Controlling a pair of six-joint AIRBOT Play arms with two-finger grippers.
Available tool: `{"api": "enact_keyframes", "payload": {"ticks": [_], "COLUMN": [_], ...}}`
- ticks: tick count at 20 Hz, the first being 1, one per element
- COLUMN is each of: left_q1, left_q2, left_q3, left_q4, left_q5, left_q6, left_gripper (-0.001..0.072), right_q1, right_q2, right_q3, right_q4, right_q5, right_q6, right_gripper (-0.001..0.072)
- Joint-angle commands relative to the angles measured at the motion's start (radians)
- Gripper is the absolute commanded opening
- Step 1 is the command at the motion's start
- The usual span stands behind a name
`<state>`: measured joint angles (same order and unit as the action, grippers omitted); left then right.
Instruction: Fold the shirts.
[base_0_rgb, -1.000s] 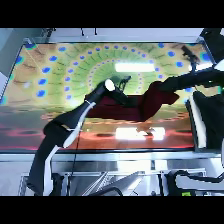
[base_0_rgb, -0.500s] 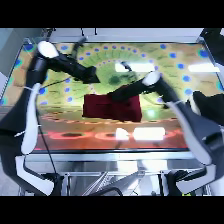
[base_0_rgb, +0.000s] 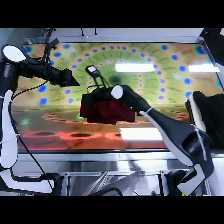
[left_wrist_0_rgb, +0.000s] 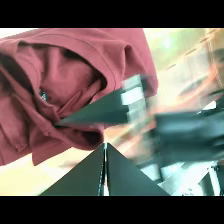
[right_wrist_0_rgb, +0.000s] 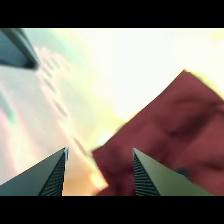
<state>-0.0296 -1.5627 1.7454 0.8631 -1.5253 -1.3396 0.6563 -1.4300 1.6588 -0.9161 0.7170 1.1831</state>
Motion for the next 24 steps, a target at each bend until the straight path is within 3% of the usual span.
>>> {"api": "enact_keyframes", "payload": {"ticks": [1, 4, 6, 12, 17, 24], "left_q1": [0.023, 0.022, 0.022, 0.022, 0.022, 0.022], "left_q2": [0.036, 0.042, 0.042, 0.042, 0.042, 0.042], "left_q3": [-0.027, -0.027, -0.027, -0.027, -0.027, -0.027], "left_q4": [0.0, -0.002, 0.0, 0.001, 0.001, 0.001], "left_q5": [0.002, -0.002, -0.007, -0.02, -0.02, -0.02], "left_q6": [0.016, 0.015, 0.015, 0.015, 0.015, 0.016], "left_gripper": [0.0014, 0.0014, 0.0014, 0.0014, 0.0014, 0.0014], "right_q1": [-0.139, -0.347, -0.466, -0.587, -0.584, -0.549], "right_q2": [0.132, 0.186, 0.189, 0.121, -0.027, -0.116], "right_q3": [0.01, 0.004, -0.039, -0.251, -0.254, -0.254], "right_q4": [-0.256, -0.318, -0.318, -0.219, -0.003, 0.14], "right_q5": [0.261, 0.514, 0.6, 0.533, 0.516, 0.472], "right_q6": [0.182, 0.24, 0.247, 0.238, 0.177, 0.122], "right_gripper": [0.0458, 0.0458, 0.0458, 0.0459, 0.0459, 0.0458]}}
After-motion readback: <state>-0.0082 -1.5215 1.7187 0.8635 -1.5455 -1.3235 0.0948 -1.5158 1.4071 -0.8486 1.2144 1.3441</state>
